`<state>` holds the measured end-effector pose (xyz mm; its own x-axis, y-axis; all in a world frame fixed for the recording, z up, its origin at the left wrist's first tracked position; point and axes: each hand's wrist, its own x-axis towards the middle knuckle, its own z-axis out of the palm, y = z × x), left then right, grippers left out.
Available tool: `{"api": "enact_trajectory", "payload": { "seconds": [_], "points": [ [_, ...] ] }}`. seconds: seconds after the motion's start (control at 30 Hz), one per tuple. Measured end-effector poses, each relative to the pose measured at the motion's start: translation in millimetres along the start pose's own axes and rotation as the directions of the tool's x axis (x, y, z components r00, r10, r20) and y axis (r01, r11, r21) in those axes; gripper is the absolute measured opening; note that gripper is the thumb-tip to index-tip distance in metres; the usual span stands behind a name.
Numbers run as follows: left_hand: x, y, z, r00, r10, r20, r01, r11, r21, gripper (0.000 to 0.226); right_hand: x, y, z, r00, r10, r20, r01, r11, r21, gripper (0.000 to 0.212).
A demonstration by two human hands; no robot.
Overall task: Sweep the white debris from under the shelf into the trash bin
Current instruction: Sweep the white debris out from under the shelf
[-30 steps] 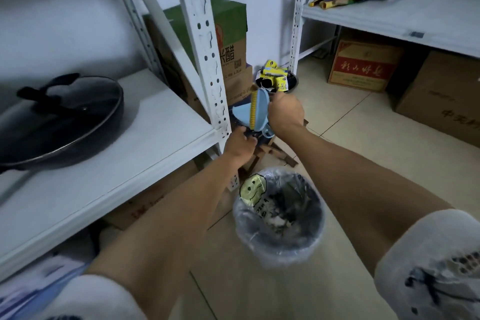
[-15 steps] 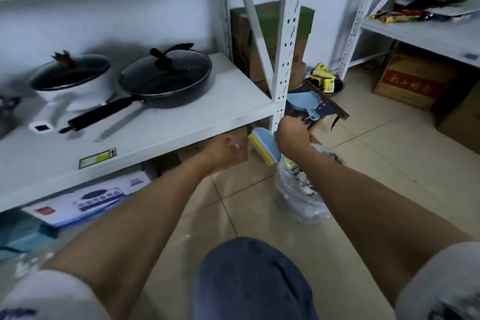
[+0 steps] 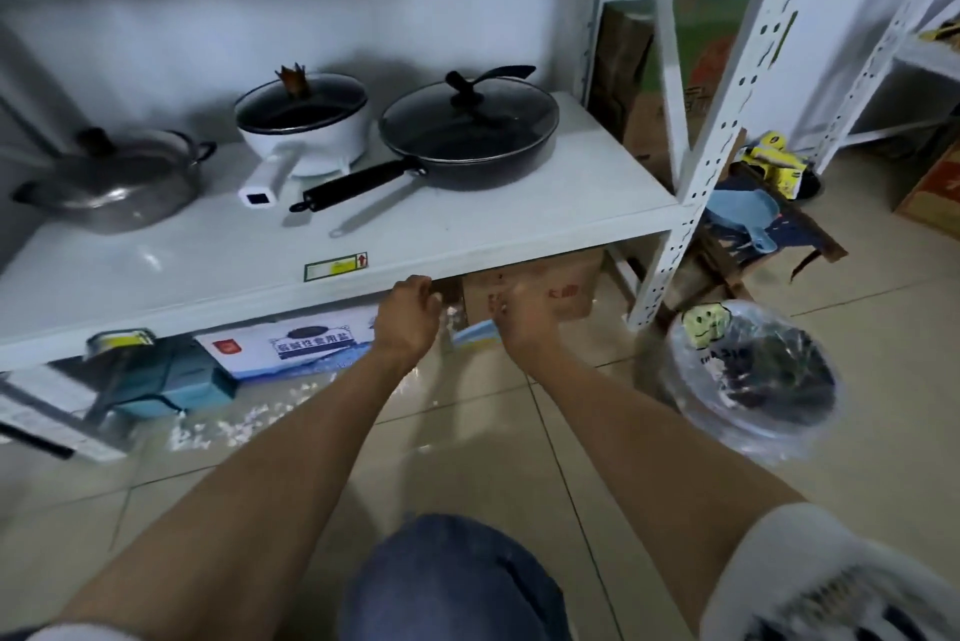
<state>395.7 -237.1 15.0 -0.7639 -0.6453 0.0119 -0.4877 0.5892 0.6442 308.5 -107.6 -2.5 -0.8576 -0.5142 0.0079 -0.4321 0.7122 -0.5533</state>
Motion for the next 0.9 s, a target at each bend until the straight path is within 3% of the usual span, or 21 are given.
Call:
{"api": "enact_trajectory", "payload": {
  "seconds": [0.17,0.27,0.4,0.67,0.9],
  "points": [
    [16.5,-34.6,-0.1,0.977,0.147,-0.152,-0.136,0.987,0.082,0.031,20.6,-4.9,54.8,0.995,-0.045,0.091,0.047,0.999,-0.026,0.019],
    [32.8,-50.9,0.5,0.932,0.327,-0.158,-0.287,0.930,0.229,0.035,30.3,3.8,88.5,0.987,-0.059,0.150,0.068,0.996,-0.051,0.023],
    [66.3,-72.2,3.3,0.870,0.466,-0.159,-0.393,0.851,0.347,0.041,45.1,13.3,129.5,0.977,-0.077,0.201,0.104,0.986,-0.129,0.025],
    [118.4,-97.4,27.4,0.804,0.564,-0.186,-0.447,0.781,0.435,0.040,80.9,15.3,192.0,0.959,-0.091,0.267,0.138,0.977,-0.160,0.025],
    [130.1,-110.6,51.3,0.644,0.647,-0.408,-0.477,0.757,0.446,0.027,125.9,16.4,224.1,0.962,-0.096,0.254,0.157,0.960,-0.231,0.028]
  ]
}}
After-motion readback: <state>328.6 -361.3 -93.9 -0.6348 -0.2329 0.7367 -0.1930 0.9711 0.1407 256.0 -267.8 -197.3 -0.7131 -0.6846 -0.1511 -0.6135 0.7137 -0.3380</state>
